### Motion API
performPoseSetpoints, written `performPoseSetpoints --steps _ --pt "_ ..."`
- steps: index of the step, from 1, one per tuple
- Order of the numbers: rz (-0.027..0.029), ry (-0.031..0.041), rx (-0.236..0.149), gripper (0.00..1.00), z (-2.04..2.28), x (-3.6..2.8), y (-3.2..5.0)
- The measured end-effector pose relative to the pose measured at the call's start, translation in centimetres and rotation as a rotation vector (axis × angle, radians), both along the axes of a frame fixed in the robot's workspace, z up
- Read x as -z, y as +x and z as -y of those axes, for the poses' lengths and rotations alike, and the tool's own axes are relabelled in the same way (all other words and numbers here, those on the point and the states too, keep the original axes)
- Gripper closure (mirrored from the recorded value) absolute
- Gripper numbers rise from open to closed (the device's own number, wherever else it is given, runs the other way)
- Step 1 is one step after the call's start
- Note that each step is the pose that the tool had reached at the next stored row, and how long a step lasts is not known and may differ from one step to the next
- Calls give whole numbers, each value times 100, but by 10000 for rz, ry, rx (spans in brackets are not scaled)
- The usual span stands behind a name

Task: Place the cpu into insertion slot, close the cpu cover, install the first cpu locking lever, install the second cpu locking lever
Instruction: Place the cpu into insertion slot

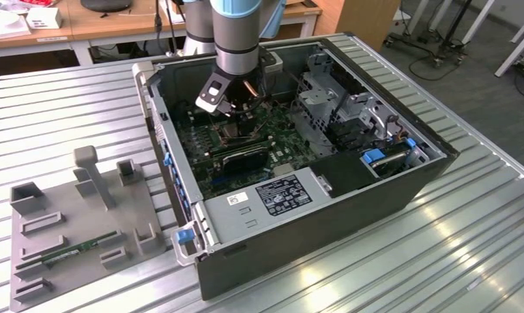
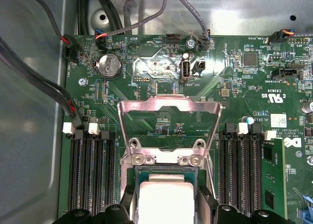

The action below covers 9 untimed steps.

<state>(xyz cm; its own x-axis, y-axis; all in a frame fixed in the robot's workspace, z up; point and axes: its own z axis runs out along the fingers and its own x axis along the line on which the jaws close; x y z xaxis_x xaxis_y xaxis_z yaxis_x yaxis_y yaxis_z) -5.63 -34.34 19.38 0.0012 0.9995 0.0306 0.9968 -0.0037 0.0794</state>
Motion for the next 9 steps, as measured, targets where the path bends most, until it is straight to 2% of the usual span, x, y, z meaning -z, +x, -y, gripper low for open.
performPoseSetpoints --steps 3,4,9 --pt "1 4 0 38 -1 1 0" --pt "1 3 0 32 -1 1 0" --pt "1 7 0 32 -8 6 0"
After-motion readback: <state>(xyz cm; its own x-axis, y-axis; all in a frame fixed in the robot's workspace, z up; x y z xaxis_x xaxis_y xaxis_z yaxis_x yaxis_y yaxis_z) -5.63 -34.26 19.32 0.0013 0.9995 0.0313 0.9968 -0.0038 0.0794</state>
